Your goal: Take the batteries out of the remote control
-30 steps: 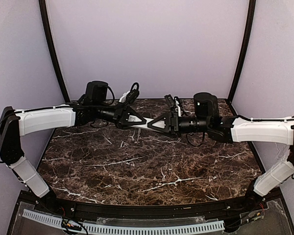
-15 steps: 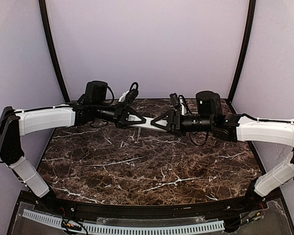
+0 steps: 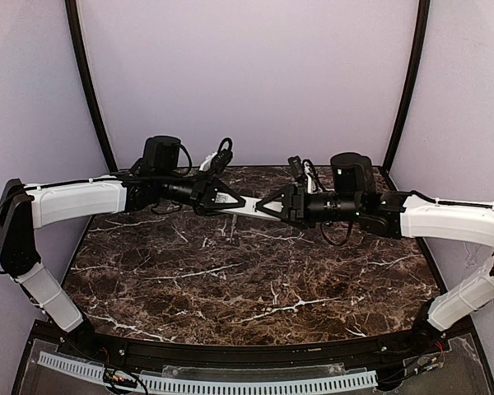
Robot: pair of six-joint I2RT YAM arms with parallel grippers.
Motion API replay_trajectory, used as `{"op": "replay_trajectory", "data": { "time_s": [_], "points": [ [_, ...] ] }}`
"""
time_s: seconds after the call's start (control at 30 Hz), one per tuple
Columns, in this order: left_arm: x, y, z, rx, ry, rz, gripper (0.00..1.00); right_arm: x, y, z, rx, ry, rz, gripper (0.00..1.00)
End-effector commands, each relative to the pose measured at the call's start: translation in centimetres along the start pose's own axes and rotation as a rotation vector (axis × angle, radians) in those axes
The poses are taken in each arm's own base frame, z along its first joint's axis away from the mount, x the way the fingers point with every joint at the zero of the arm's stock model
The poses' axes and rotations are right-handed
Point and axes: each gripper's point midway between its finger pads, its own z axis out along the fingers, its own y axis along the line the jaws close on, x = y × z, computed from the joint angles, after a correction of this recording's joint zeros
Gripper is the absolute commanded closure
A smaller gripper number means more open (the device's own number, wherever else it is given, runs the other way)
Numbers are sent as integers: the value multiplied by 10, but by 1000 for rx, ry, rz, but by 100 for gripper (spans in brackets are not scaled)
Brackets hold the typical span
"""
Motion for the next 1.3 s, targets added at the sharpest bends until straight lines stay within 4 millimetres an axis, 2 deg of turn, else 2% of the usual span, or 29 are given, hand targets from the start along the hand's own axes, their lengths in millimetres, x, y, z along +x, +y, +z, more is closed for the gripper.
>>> {"op": "replay_trajectory", "data": {
  "time_s": [0.0, 0.47, 0.67, 0.8, 1.03, 1.27],
  "points": [
    [2, -20, -3, 68, 10, 42, 100, 3, -4, -6, 26, -14, -15, 31],
    [3, -14, -1, 67, 14, 21, 100, -2, 6, -6, 3, -9, -28, 31],
    [3, -9, 0, 58, 15, 6, 99, -7, 19, -10, -32, -15, -38, 25],
    [3, -7, 1, 53, 16, 0, 100, -7, 20, -12, -32, -16, -38, 23],
    [3, -5, 1, 49, 16, -2, 100, -7, 21, -24, -15, -34, -39, 25],
    [3, -5, 1, 46, 16, -2, 100, -3, 19, -30, -7, -32, -32, 33]
  ]
}}
